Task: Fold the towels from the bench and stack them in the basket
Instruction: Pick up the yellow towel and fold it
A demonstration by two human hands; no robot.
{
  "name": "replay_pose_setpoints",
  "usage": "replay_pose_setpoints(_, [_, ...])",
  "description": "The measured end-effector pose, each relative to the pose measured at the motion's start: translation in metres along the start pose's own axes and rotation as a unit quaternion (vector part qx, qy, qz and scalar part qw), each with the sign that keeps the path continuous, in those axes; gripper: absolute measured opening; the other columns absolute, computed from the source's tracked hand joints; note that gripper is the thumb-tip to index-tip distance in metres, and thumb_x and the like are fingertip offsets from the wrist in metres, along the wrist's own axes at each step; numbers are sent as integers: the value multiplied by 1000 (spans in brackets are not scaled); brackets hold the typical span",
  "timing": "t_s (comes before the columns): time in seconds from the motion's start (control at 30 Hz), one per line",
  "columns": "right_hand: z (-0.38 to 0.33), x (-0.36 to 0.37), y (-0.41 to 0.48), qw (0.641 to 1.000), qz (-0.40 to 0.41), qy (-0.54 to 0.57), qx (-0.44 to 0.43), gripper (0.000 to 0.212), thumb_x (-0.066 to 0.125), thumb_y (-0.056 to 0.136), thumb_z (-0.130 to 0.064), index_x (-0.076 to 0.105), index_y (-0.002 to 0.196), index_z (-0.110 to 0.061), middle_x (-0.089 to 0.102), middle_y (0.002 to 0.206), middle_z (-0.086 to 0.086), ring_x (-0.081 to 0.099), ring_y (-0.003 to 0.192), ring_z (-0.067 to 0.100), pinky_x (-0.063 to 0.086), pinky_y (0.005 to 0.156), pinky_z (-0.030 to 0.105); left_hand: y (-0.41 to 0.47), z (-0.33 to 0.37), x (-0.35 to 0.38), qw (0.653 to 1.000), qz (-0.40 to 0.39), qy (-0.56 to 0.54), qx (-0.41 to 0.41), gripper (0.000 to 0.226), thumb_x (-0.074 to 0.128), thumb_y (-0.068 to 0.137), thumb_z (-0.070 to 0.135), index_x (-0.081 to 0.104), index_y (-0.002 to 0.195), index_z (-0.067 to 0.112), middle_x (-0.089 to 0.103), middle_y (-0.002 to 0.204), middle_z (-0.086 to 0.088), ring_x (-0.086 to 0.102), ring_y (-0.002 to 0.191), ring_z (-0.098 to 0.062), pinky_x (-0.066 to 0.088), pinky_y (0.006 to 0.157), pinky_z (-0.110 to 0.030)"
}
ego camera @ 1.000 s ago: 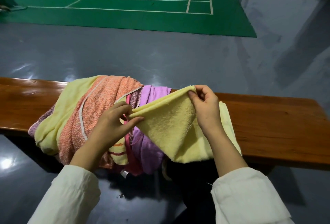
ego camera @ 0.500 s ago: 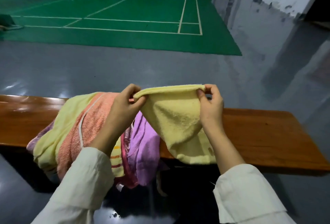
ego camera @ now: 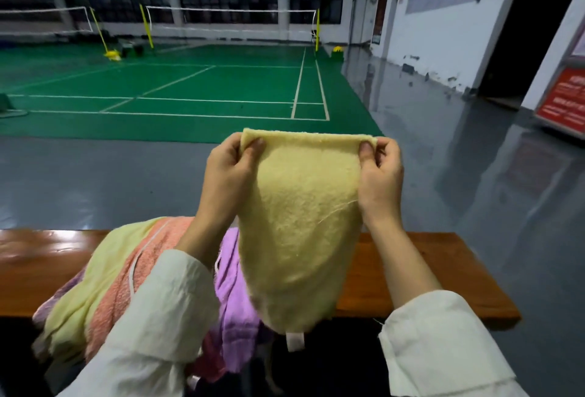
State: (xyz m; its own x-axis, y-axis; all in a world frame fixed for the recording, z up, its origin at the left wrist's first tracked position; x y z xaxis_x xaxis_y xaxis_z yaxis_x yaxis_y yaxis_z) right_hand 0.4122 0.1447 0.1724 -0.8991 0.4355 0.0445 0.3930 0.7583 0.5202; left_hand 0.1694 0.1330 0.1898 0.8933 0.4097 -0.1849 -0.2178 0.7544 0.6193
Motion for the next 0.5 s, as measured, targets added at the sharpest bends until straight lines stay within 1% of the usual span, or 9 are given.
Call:
replay_pose_setpoints(0.07, [4,1,4,1000,-4,-7,8,9,48,99,-18,45,92,-12,45,75,-8,42,67,5,35,58,13,4,1,1,1000,-11,-6,-3,22,56,94,12,56,77,-2,46,66,3,36,59,-2,31,55,-19])
replay_pose_setpoints(0.17, [26,11,11,998,-27,-14,58,9,49,99,-20,47,92,-13,49,78,-7,46,73,10,37,62,19,8,-17,7,999,-32,-6,-27,17,55,94,10,59,82,-2,53,72,-2,41,64,-3,34,59,-21])
replay_pose_setpoints(0.2, [31,13,14,997,-29,-9,71,8,50,98,-19,47,93,-13,50,78,-7,47,75,11,38,63,20,10,-22,9,999,-33,-3,-35,17,54,94,9,58,80,0,52,70,0,40,63,-1,33,58,-20])
replay_pose_setpoints(0.27, [31,16,21,996,-26,5,80,6,49,99,-17,48,96,-13,51,80,-8,48,75,10,38,62,15,20,-22,14,999,-28,-8,-37,18,53,94,6,55,77,7,48,67,6,38,59,3,31,57,-18])
replay_pose_setpoints(0.33, [18,16,31,997,-18,16,71,5,47,100,-20,48,99,-14,52,83,-8,48,75,6,38,60,10,33,-8,16,999,-18,-28,-21,23,52,94,5,51,73,14,45,65,8,37,58,3,31,55,-15])
replay_pose_setpoints(0.37, [9,14,37,998,-10,22,60,6,46,100,-21,48,100,-15,52,84,-8,48,74,4,38,59,10,38,1,16,999,-14,-38,-8,24,51,95,5,50,72,15,44,65,8,36,58,2,30,55,-16])
replay_pose_setpoints(0.47, [-15,6,43,999,10,32,15,6,46,101,-21,48,101,-16,52,86,-6,47,74,3,38,61,10,44,20,14,999,-9,-46,28,18,51,95,7,51,78,7,43,69,-1,35,63,-6,29,58,-21])
replay_pose_setpoints(0.5, [-17,3,40,999,9,30,7,6,46,100,-21,48,101,-15,52,86,-5,47,74,3,38,62,11,40,20,13,998,-8,-45,32,17,51,95,8,51,79,7,43,70,-1,35,64,-6,29,58,-22])
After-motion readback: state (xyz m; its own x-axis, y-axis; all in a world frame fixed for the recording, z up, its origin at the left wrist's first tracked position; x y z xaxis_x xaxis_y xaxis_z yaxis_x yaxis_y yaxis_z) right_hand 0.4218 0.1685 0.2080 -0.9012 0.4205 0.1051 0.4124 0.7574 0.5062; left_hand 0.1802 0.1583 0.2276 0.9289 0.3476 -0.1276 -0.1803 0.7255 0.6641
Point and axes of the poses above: each hand's wrist, its own y-axis towards the middle knuckle, its own x-axis out of the palm, z = x × y, the point moved 8 cm from there along y, towards the middle knuckle
